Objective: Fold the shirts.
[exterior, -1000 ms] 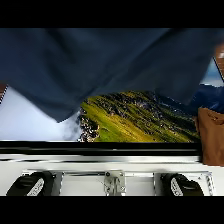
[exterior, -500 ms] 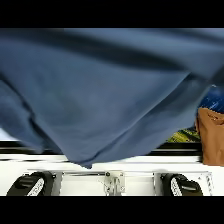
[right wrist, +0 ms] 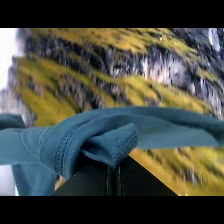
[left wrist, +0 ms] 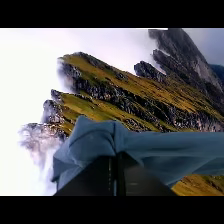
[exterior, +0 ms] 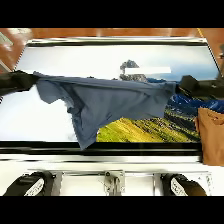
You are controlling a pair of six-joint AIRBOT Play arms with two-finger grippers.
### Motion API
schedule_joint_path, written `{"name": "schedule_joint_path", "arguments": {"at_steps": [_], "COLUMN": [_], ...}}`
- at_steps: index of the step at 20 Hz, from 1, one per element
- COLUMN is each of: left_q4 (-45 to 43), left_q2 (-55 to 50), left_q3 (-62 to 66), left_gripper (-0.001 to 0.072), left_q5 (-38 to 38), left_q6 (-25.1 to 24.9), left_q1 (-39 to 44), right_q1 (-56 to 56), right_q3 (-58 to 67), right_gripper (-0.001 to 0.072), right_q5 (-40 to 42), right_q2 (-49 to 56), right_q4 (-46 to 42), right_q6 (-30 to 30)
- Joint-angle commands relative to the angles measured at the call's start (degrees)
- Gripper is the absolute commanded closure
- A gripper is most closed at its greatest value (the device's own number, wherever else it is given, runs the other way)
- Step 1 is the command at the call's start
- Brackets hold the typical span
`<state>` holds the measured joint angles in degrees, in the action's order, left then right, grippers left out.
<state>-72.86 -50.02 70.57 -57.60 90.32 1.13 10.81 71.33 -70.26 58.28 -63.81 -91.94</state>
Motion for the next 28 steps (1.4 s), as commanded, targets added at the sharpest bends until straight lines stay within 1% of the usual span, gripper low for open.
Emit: {"name": "schedule_joint_path", "arguments": {"at_steps": [1,3,4,6,8,12,13,14,15,16,17,18,20,22,23,24,26,28], "left_q4": [9.8,17.4,20.4,23.5,23.5,23.4,23.4,23.4,23.4,23.2,22.2,20.2,17.8,17.1,17.2,17.2,17.7,20.5], "left_q2": [-11.5,-18.1,-21.2,-26.4,-30.8,-36.7,-37.2,-37.3,-37.0,-36.4,-35.7,-34.9,-32.7,-30.4,-29.4,-28.7,-28.2,-28.2], "left_q3": [-4.0,-4.0,-4.0,-4.0,-4.0,-4.0,-4.0,-4.0,-3.9,-3.3,-2.0,-0.6,0.8,-0.1,-1.7,-3.9,-10.0,-17.1], "left_gripper": [0.0674,0.0674,0.0673,0.0673,0.0673,0.0666,0.0599,0.045,0.0265,0.0216,0.0216,0.0216,0.0217,0.0213,0.0125,0.0001,0.0002,0.0002], "left_q5": [15.7,23.1,25.6,27.3,26.4,25.0,24.7,24.0,22.7,19.1,13.2,6.5,-6.3,-15.8,-18.6,-19.8,-19.2,-12.6], "left_q6": [-1.4,-5.1,-5.8,-5.9,-5.9,-5.9,-5.9,-5.9,-5.9,-5.8,-5.8,-5.8,-5.7,-6.8,-7.2,-7.1,-7.2,-7.2], "left_q1": [0.0,0.0,0.0,0.3,1.4,4.7,5.1,4.9,4.0,2.0,-1.1,-4.7,-12.5,-18.4,-19.9,-20.3,-18.6,-14.6], "right_q1": [0.0,0.0,0.0,0.0,0.0,0.0,0.0,0.1,0.3,1.2,2.6,4.6,9.5,14.6,16.7,18.5,20.8,21.3], "right_q3": [-2.8,-2.8,-2.8,-2.8,-2.8,-2.8,-2.8,-2.8,-2.6,-2.1,-1.4,-0.6,0.4,0.4,0.4,0.2,-1.7,-4.3], "right_gripper": [0.0652,0.0651,0.0651,0.065,0.0651,0.0647,0.0575,0.0392,0.0177,0.013,0.013,0.013,0.013,0.013,0.013,0.013,0.013,0.0124], "right_q5": [24.0,34.1,38.1,42.4,42.8,40.8,40.5,40.6,40.0,38.4,35.6,32.0,24.6,16.1,10.8,5.8,-0.2,-1.9], "right_q2": [13.4,19.3,21.9,25.7,28.7,33.4,33.8,33.7,33.1,31.8,30.1,28.0,23.6,20.5,19.9,19.9,20.0,20.0], "right_q4": [6.7,12.5,14.9,17.2,17.2,17.3,17.4,17.4,17.3,17.2,16.3,13.8,7.5,4.7,3.5,2.3,1.8,2.1], "right_q6": [0.1,0.1,0.3,2.6,4.2,4.3,4.3,4.4,4.5,6.4,9.3,12.3,12.7,12.7,12.7,13.1,14.9,15.2]}}
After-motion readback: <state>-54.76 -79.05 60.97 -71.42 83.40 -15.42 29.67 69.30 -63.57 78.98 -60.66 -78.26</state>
